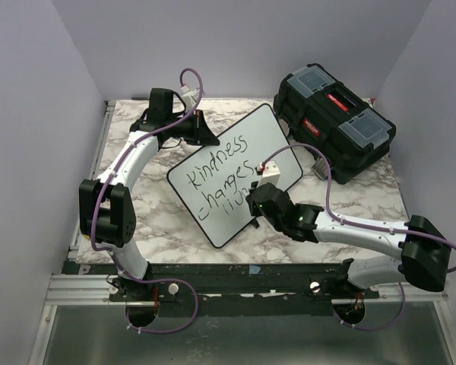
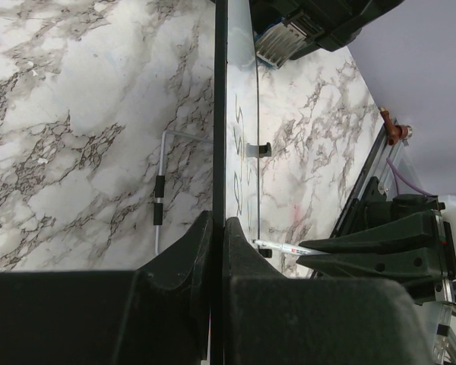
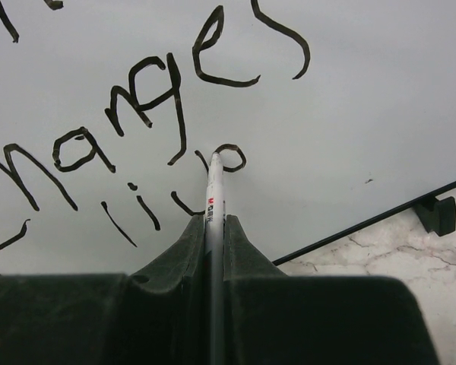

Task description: Write a sentence on the whiteboard

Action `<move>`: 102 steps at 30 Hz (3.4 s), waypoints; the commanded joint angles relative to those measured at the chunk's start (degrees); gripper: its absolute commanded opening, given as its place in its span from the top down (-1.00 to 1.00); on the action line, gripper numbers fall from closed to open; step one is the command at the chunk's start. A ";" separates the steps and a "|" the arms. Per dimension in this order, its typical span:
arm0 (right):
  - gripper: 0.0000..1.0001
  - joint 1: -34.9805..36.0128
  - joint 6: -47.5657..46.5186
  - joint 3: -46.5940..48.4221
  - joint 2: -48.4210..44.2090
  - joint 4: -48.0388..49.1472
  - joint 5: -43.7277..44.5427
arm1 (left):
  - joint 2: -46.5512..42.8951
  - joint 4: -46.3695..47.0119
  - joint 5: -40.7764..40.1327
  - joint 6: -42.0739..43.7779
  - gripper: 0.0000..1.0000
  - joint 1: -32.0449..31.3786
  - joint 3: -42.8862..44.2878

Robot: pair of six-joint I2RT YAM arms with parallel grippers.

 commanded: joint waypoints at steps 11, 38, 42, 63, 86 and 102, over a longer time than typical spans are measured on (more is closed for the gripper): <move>0.99 -0.13 2.63 -5.41 -0.97 -2.52 -4.60 | -2.78 2.96 1.25 1.98 1.00 -0.68 -0.19; 0.99 -0.14 -7.31 6.94 -5.52 -6.94 8.80 | -3.27 3.00 0.80 2.37 1.00 -0.78 -0.54; 0.99 -1.35 -4.79 4.10 -4.92 -5.72 6.07 | -3.39 2.95 0.72 2.37 1.00 -0.76 -0.67; 0.99 -7.84 -1.40 0.04 -4.31 -1.26 -4.90 | -3.15 2.74 0.63 2.53 1.00 -0.76 -0.52; 0.99 -7.84 -1.73 2.00 -0.18 -0.78 -7.76 | -3.12 2.78 0.81 2.46 1.00 -0.76 -0.38; 0.99 -7.87 -0.37 -1.23 -1.72 -1.06 -11.82 | -3.24 2.74 0.75 2.40 1.00 -0.76 -0.39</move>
